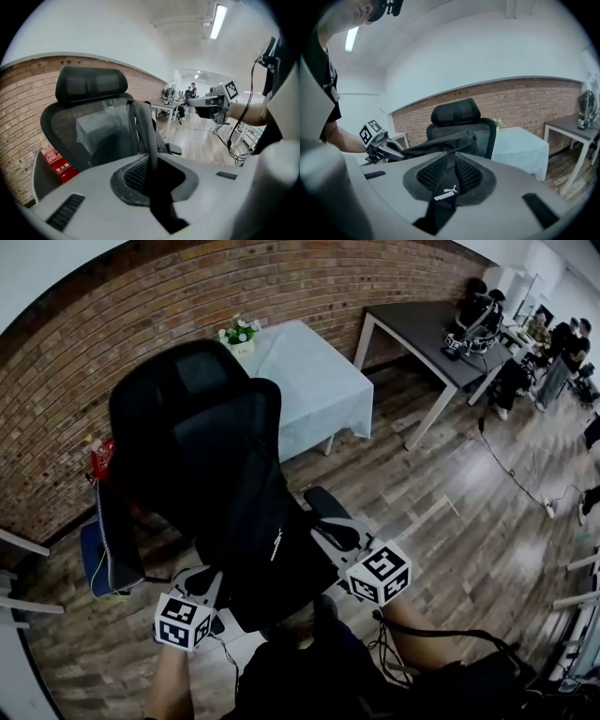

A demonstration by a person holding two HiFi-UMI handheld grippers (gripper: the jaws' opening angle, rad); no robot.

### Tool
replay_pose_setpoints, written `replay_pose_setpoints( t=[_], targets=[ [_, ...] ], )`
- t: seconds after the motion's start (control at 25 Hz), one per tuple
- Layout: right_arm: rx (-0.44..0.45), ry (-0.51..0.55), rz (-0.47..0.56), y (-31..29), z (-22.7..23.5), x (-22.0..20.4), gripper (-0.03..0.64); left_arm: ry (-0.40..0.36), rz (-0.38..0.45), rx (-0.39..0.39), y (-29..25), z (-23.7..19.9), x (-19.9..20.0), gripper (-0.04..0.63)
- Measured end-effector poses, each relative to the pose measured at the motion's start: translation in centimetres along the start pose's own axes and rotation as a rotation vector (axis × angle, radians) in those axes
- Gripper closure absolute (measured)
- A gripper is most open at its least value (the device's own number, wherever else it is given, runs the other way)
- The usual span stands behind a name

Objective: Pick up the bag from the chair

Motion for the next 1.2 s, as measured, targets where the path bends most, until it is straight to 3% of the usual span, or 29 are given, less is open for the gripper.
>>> replay_pose_setpoints(
  t=[0.2, 0.52, 0.68, 0.92, 1.2],
  targets=[
    [0.006, 0.068, 0.021, 1.9, 0.1, 2.7, 0.584, -0.009, 0.053, 0.026, 2.8, 2.1, 3.0, 0.555],
    [-0.068, 0.088, 0.084, 4.8, 1.9, 5.8, 0.6, 0.014, 0.13, 0.081, 5.9, 4.1, 6.3, 0.557],
    [-0.064, 0.053, 0.131, 5.6, 2.8, 6.7, 0.6, 0.029, 0.165, 0.115, 7.4, 4.5, 7.3, 0.557],
    [-0.051, 0.048, 0.141, 5.4, 3.8, 7.9, 0.6, -0.039, 0.168, 0.134, 7.6, 5.3, 8.7, 0.56],
    [-0.053, 0.094, 0.146, 4.6, 3.6, 8.9, 0.6, -0.042, 0.204, 0.136, 8.1, 5.5, 9.9, 0.56]
  ],
)
Point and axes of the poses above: the fingertips, and each gripper's own axes: y backward along the fingers, z to its right, x out of its top, the point moved 3 cm from there along y, backward along the fingers, and after that the axes turned 13 degrees about x, right-handed, at the moved point
